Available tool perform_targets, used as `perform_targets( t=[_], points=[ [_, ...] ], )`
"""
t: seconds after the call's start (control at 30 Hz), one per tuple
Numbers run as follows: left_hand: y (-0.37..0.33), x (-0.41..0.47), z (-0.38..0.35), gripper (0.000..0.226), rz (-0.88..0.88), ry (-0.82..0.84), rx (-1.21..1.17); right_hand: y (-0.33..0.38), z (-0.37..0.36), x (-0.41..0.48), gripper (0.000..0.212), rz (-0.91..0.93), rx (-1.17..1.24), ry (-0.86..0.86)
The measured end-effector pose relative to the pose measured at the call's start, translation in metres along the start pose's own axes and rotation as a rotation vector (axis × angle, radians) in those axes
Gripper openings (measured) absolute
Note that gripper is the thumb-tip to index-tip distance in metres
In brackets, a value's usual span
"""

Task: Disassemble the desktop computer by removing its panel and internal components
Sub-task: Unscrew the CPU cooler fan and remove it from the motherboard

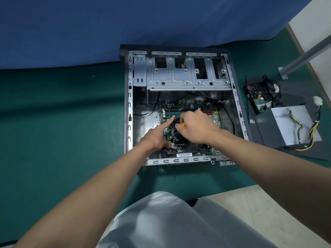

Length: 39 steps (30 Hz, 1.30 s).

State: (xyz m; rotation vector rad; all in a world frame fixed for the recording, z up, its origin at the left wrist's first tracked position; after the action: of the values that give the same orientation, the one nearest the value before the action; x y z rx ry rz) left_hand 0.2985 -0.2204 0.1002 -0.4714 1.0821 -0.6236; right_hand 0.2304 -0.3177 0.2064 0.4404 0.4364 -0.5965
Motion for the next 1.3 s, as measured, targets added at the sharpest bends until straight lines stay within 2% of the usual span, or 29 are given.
perform_targets(
  t=[0.1, 0.27, 0.33, 0.47, 0.63, 0.7, 0.73, 0.8, 0.87, 0.97, 1.03, 1.13, 1.17, 1.2, 1.23, 1.3],
  points=[
    [0.0, 0.001, 0.0, 0.104, -0.005, -0.007, 0.023, 0.009, 0.001, 0.0, 0.041, -0.054, -0.014, 0.087],
    [0.001, 0.002, -0.001, 0.099, 0.003, -0.006, 0.052, 0.014, -0.001, 0.009, 0.039, -0.265, 0.225, 0.209],
    [0.002, 0.003, -0.001, 0.096, 0.011, -0.002, 0.061, 0.019, -0.001, 0.01, 0.031, -0.27, 0.244, 0.257],
    [0.003, 0.003, 0.0, 0.096, 0.011, -0.006, 0.069, 0.031, 0.001, 0.013, 0.021, -0.055, -0.157, 0.324],
    [0.004, 0.004, -0.001, 0.096, 0.014, -0.002, 0.081, 0.038, 0.006, 0.0, 0.033, 0.239, -0.532, 0.37],
    [0.006, 0.006, -0.002, 0.09, 0.017, -0.008, 0.082, 0.046, 0.002, -0.006, 0.021, 0.376, -0.702, 0.361],
    [0.006, 0.007, -0.003, 0.085, 0.011, -0.006, 0.077, 0.052, -0.002, -0.009, 0.017, 0.442, -0.763, 0.344],
    [0.006, 0.009, -0.005, 0.072, 0.001, 0.002, 0.06, 0.059, -0.007, -0.011, 0.029, 0.555, -0.835, 0.306],
    [0.007, 0.01, -0.005, 0.067, 0.01, -0.018, 0.076, 0.059, -0.002, -0.009, 0.031, 0.568, -0.825, 0.268],
    [0.007, 0.009, -0.003, 0.066, 0.03, -0.037, 0.1, 0.054, 0.0, -0.001, 0.02, 0.417, -0.684, 0.244],
    [0.006, 0.008, -0.003, 0.064, 0.017, -0.028, 0.107, 0.051, -0.001, 0.004, 0.016, 0.195, -0.442, 0.249],
    [0.005, 0.009, -0.003, 0.077, -0.008, -0.029, 0.099, 0.034, -0.004, 0.006, 0.026, -0.261, 0.331, 0.308],
    [0.006, 0.008, -0.003, 0.081, -0.002, -0.03, 0.099, 0.033, -0.007, 0.004, 0.032, -0.356, 0.569, 0.38],
    [0.006, 0.008, -0.003, 0.082, 0.006, -0.028, 0.096, 0.034, -0.01, 0.003, 0.038, -0.409, 0.686, 0.464],
    [0.006, 0.007, -0.003, 0.082, 0.011, -0.025, 0.096, 0.035, -0.013, 0.002, 0.04, -0.429, 0.645, 0.526],
    [0.005, 0.007, -0.003, 0.08, 0.015, -0.027, 0.105, 0.038, -0.013, 0.004, 0.037, -0.386, 0.278, 0.522]
  ],
)
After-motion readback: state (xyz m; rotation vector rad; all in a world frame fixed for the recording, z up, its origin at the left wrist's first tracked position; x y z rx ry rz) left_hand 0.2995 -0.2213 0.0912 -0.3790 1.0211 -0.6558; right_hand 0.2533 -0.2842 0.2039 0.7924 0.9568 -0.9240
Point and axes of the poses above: each hand's wrist, its own x-axis towards the middle knuckle, its own z-axis out of the back of the hand, y = z × x, the point moved 5 cm from there along x, towards the middle knuckle, and after that the axes turned 2 degrees about y, right-handed, at the moved point
